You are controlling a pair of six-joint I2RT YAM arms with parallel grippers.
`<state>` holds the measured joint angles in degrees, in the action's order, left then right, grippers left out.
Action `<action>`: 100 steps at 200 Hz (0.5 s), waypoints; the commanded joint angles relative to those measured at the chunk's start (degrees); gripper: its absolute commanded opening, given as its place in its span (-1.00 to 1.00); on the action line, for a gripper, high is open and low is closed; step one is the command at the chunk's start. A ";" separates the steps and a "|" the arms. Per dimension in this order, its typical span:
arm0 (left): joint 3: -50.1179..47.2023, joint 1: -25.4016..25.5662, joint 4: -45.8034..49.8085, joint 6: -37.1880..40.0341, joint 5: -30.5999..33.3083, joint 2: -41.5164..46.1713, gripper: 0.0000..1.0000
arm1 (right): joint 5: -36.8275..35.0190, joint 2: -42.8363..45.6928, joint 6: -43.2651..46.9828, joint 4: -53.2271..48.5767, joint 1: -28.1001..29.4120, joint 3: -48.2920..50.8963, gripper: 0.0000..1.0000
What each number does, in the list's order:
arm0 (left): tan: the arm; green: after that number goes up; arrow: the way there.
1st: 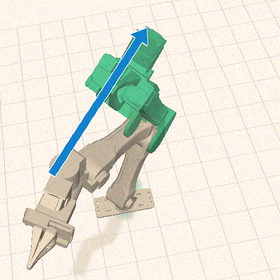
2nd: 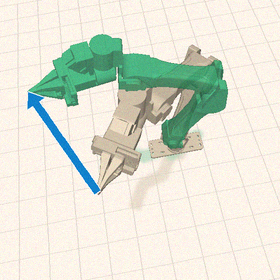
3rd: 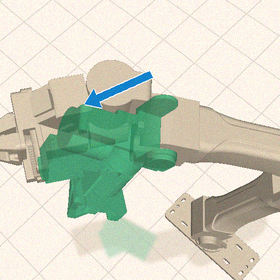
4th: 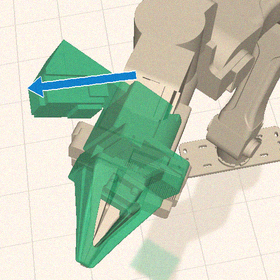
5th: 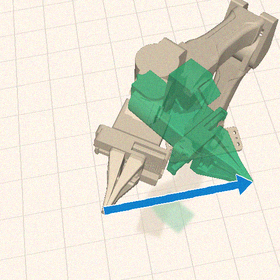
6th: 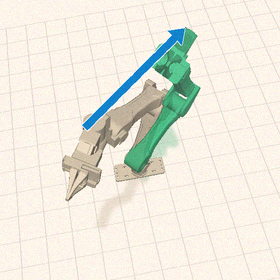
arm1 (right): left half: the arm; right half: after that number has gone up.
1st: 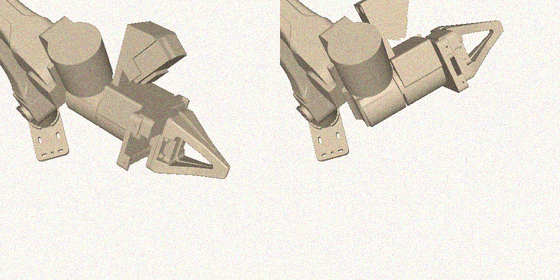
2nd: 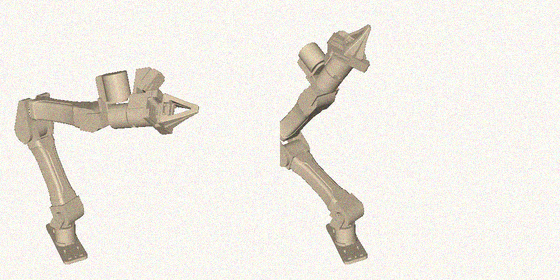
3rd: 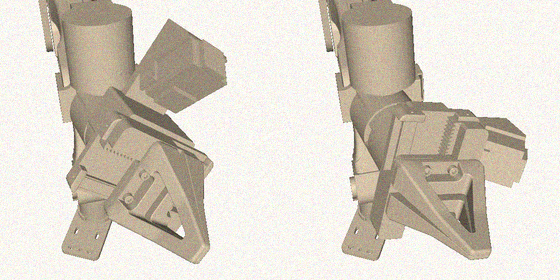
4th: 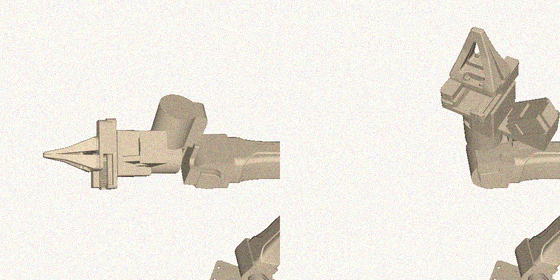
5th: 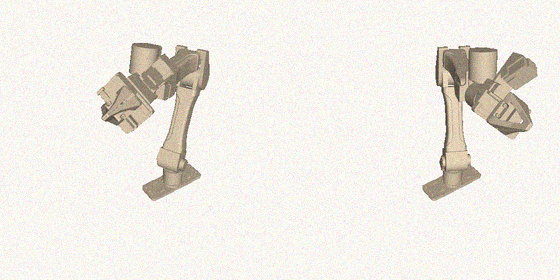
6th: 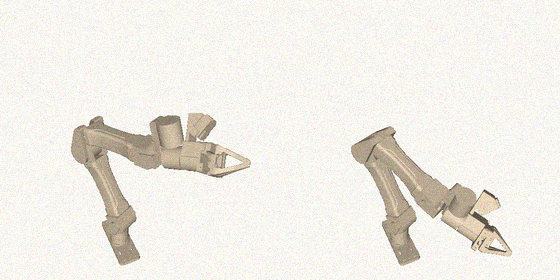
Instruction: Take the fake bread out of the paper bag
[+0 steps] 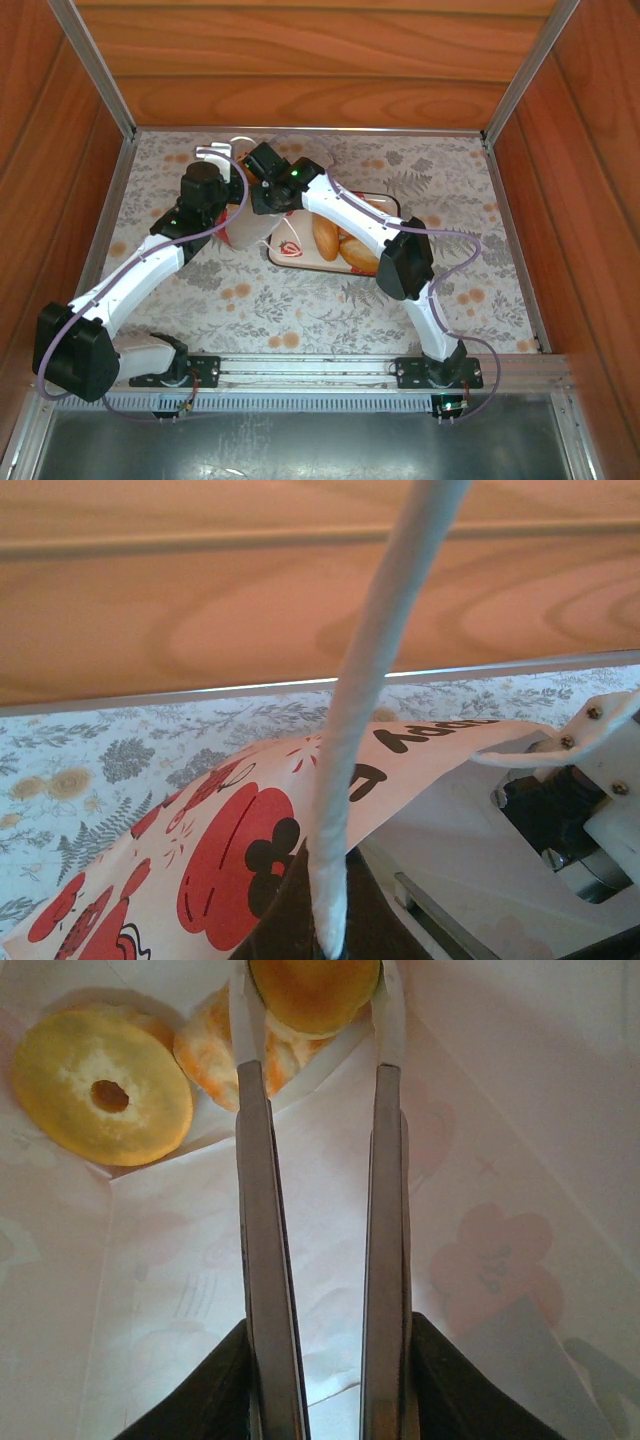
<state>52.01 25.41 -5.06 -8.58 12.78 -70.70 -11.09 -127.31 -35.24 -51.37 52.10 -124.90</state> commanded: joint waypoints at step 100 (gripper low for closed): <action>2.79 0.68 -0.48 -1.09 4.97 -2.84 -1.00 | 4.91 19.08 0.88 5.72 -0.64 15.91 -0.43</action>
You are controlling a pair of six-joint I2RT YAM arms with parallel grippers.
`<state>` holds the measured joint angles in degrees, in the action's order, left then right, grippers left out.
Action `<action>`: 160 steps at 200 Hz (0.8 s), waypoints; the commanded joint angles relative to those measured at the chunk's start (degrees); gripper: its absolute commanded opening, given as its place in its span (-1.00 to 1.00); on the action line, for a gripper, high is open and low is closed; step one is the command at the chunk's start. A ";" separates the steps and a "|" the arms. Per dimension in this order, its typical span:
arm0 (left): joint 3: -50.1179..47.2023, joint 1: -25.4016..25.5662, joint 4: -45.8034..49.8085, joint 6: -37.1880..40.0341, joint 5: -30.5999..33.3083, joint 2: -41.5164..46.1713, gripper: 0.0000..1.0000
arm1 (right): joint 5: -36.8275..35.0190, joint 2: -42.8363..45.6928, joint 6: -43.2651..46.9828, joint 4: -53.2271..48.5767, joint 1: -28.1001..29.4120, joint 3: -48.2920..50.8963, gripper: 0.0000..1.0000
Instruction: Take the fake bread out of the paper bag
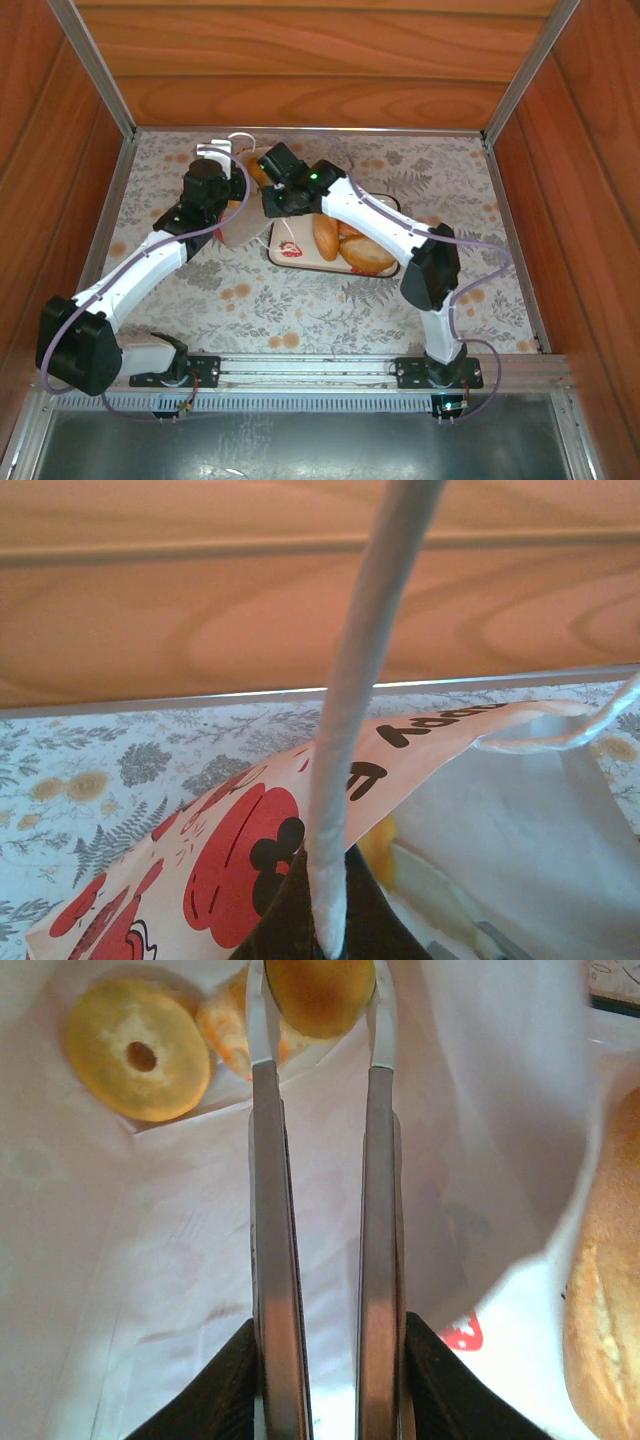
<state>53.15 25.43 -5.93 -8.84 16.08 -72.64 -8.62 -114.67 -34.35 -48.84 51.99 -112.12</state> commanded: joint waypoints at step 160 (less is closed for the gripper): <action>2.75 0.63 0.40 1.11 3.17 -1.45 -1.00 | 4.35 36.39 -3.23 5.46 -0.55 21.24 -0.39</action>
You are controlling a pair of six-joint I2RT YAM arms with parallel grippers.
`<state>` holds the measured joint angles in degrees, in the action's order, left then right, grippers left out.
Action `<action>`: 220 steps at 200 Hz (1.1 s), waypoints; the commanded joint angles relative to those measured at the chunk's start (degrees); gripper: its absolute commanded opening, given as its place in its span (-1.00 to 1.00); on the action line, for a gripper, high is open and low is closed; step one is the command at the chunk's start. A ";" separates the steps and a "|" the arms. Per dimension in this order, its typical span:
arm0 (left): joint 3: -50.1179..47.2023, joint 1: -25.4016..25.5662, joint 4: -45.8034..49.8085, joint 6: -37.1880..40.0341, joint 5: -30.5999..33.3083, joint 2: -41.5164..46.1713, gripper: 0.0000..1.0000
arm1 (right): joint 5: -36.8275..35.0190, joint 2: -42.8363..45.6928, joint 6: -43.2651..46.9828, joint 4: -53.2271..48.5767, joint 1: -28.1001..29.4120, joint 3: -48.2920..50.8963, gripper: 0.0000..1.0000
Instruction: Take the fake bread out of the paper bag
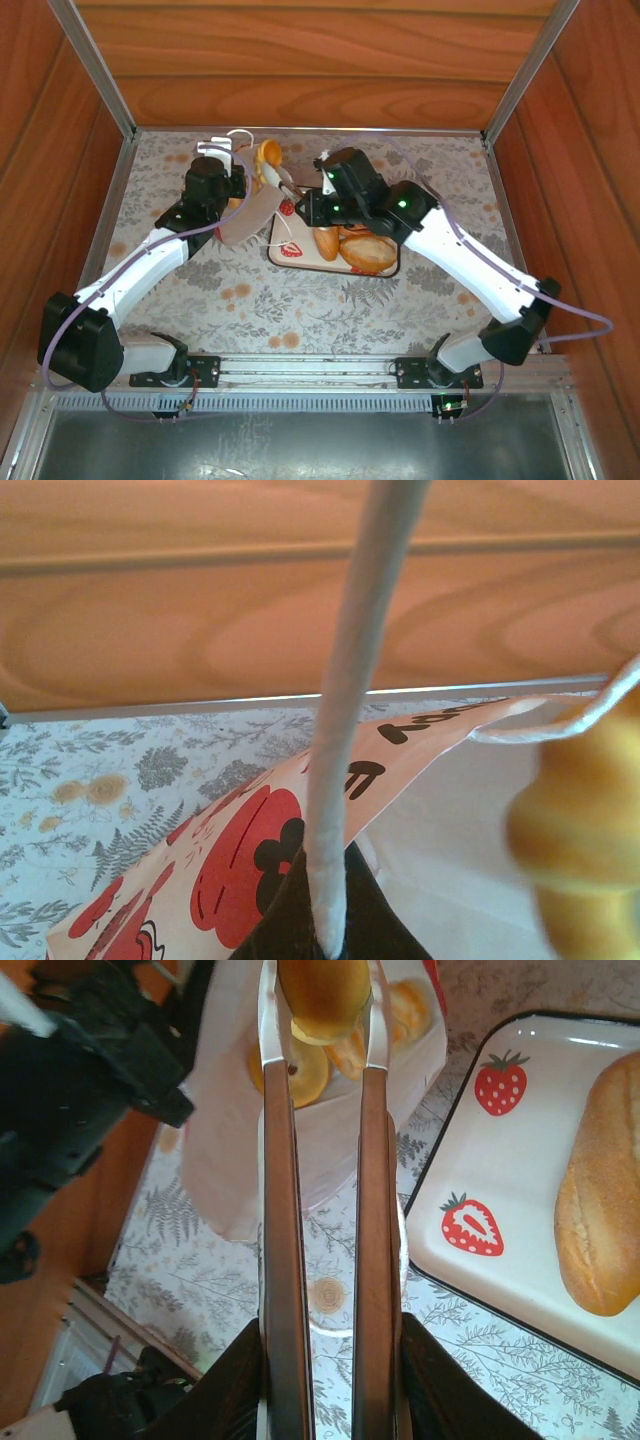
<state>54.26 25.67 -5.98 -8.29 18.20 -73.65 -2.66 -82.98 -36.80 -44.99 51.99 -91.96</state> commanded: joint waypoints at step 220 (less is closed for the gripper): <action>-0.98 -0.95 0.53 4.93 9.26 4.55 -1.00 | -0.17 -0.20 -3.30 -10.79 -2.07 3.26 -0.36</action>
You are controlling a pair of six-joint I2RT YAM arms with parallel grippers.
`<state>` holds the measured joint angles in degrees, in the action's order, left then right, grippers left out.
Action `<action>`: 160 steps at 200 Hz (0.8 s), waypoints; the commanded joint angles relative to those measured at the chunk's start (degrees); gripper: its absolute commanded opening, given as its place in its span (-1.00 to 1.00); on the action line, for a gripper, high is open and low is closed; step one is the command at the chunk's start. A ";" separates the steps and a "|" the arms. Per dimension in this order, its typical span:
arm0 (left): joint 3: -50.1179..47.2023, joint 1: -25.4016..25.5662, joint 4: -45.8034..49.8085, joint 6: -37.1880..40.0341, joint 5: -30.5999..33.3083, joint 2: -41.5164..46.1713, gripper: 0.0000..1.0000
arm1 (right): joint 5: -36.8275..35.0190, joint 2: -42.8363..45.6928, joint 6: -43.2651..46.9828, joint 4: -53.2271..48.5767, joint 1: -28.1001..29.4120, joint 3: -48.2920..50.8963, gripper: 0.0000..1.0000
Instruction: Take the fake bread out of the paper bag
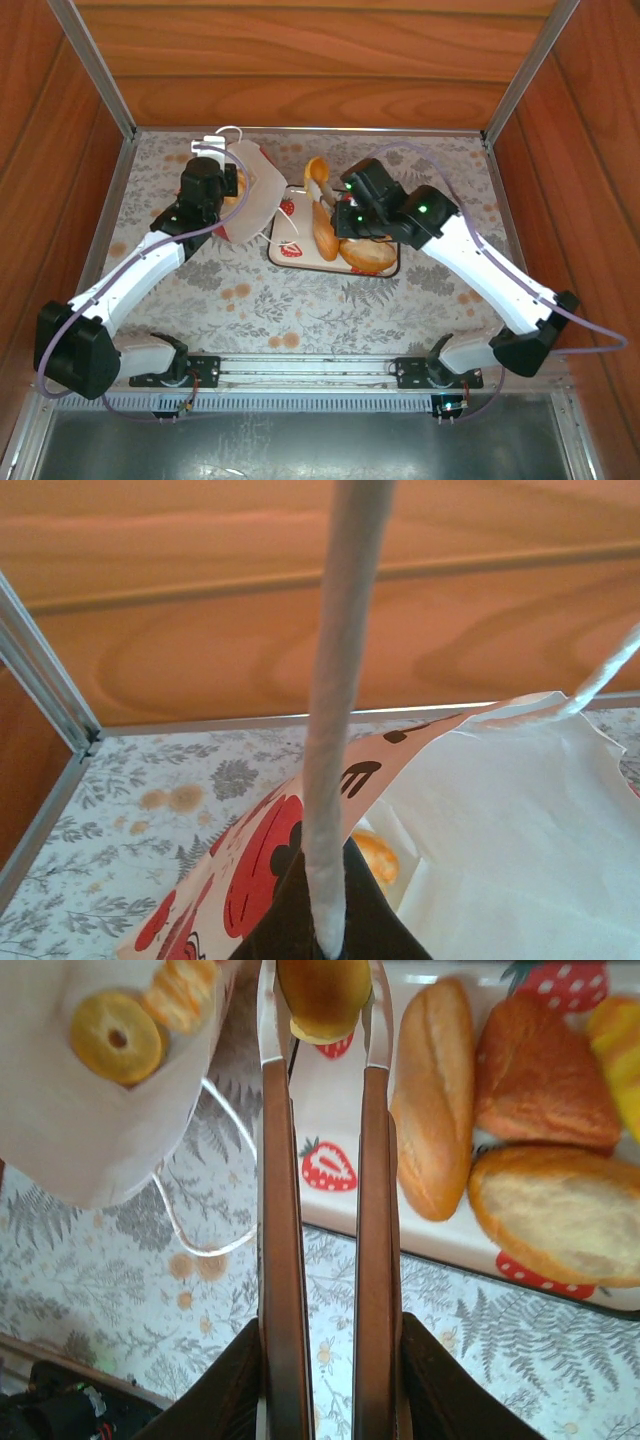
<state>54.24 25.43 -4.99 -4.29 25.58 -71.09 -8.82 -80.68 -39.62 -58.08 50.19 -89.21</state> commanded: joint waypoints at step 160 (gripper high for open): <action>-2.88 -3.83 -0.19 -1.21 0.71 2.94 -1.00 | 8.79 -19.58 0.71 -2.86 -0.06 -1.92 -0.19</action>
<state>51.62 21.96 -4.71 -4.51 26.72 -68.53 0.75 -99.96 -39.46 -58.78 50.24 -89.01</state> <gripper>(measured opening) 0.061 0.397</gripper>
